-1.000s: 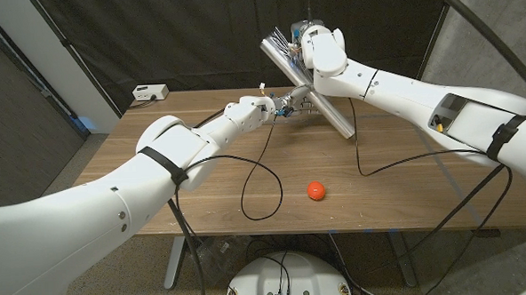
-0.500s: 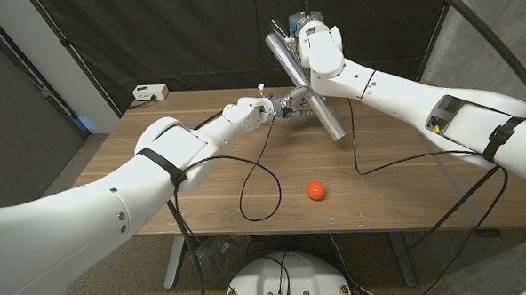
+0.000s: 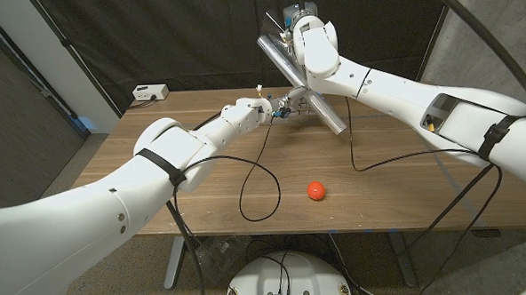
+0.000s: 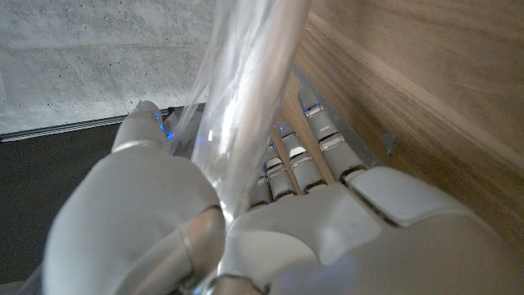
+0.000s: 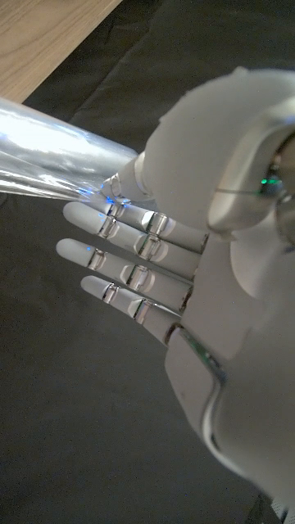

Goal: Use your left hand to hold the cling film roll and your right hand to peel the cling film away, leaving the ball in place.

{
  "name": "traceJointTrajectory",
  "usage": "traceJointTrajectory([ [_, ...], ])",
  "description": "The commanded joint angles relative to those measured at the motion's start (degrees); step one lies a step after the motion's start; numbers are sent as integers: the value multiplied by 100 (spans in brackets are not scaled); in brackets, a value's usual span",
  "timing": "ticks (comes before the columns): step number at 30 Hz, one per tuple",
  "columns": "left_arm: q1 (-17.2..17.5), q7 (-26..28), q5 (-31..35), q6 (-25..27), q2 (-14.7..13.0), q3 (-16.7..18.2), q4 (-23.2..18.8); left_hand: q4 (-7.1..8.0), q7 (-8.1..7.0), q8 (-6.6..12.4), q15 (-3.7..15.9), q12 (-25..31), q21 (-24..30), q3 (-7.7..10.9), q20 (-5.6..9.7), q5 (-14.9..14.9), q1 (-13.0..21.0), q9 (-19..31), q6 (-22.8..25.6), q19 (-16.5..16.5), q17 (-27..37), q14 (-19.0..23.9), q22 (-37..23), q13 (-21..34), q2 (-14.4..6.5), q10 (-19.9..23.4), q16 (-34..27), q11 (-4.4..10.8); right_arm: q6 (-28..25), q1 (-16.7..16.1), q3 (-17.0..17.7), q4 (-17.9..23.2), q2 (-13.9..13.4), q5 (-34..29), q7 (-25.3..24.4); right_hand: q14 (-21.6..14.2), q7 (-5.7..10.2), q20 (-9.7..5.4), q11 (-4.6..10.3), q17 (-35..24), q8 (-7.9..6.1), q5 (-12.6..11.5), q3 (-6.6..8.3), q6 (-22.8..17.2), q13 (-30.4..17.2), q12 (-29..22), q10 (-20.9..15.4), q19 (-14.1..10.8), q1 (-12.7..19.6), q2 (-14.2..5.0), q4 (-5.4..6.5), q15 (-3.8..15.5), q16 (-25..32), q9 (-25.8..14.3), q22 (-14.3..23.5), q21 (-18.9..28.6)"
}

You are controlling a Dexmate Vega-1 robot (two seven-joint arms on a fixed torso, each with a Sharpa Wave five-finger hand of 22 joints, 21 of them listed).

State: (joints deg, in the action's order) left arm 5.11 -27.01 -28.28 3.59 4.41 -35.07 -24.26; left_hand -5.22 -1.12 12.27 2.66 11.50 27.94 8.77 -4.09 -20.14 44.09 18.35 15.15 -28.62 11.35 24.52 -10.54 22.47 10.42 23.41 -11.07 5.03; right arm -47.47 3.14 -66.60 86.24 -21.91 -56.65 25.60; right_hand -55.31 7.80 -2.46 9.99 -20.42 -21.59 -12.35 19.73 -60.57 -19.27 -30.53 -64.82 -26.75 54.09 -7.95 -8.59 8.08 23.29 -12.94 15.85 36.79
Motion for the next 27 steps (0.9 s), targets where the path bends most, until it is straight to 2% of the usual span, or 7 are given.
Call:
traceJointTrajectory([
  [1,-2,166,35,56,-3,-5,0,0,-15,43,360,54,-10,-42,9,-53,20,3,20,0,11,-33,-32,18,-17,-31,-28,19,1,84,-35,-358,253,-480,-2,-23,107,-638,42,-45,-43,-47,-42,-95,-53,-50,-18,20,90,-7,25,561,0,-34,28,55],
  [11,-36,345,33,90,-1,-31,0,-6,-6,47,357,67,-20,-111,8,-95,14,4,21,-10,14,-45,-35,19,-30,-38,-36,18,-115,207,-225,-865,512,-924,19,-47,101,-639,27,-95,-60,-78,-96,-116,-137,-89,-36,46,130,-3,39,556,1,-74,53,114],
  [16,-48,394,41,99,-9,-54,0,-9,-9,47,350,68,-26,-137,9,-112,13,4,17,-9,15,-45,-36,20,-34,-51,-41,17,-250,344,-406,-1234,692,-1266,125,-54,107,-640,36,-109,-63,-87,-111,-117,-164,-101,-42,59,139,-6,46,557,-1,-86,60,130],
  [23,-59,347,26,89,-28,-47,0,-22,-30,34,308,66,-52,-192,-21,-150,23,4,-25,25,16,-130,-38,22,-40,-85,-18,3,-417,482,-462,-1767,961,-1380,76,-61,125,-644,65,-133,-68,-103,-144,-119,-214,-115,-32,83,149,-4,60,558,-8,-107,71,159],
  [25,-60,332,30,86,-32,-49,0,-41,-6,7,271,39,-76,-251,-49,-187,37,1,-106,54,17,-220,-39,23,-30,-180,2,-83,-472,526,-517,-1918,1030,-1428,59,-63,130,-645,65,-141,-69,-107,-153,-117,-226,-121,-37,95,156,-1,60,559,-9,-112,74,164],
  [27,-64,288,43,76,-43,-74,0,-55,-9,-36,241,19,-109,-300,-82,-217,48,-6,-224,112,18,-310,-40,22,-28,-254,20,-89,-510,577,-593,-2050,1083,-1488,53,-63,126,-640,69,-149,-71,-113,-164,-119,-244,-124,-31,105,159,-3,66,556,-14,-119,78,175],
])
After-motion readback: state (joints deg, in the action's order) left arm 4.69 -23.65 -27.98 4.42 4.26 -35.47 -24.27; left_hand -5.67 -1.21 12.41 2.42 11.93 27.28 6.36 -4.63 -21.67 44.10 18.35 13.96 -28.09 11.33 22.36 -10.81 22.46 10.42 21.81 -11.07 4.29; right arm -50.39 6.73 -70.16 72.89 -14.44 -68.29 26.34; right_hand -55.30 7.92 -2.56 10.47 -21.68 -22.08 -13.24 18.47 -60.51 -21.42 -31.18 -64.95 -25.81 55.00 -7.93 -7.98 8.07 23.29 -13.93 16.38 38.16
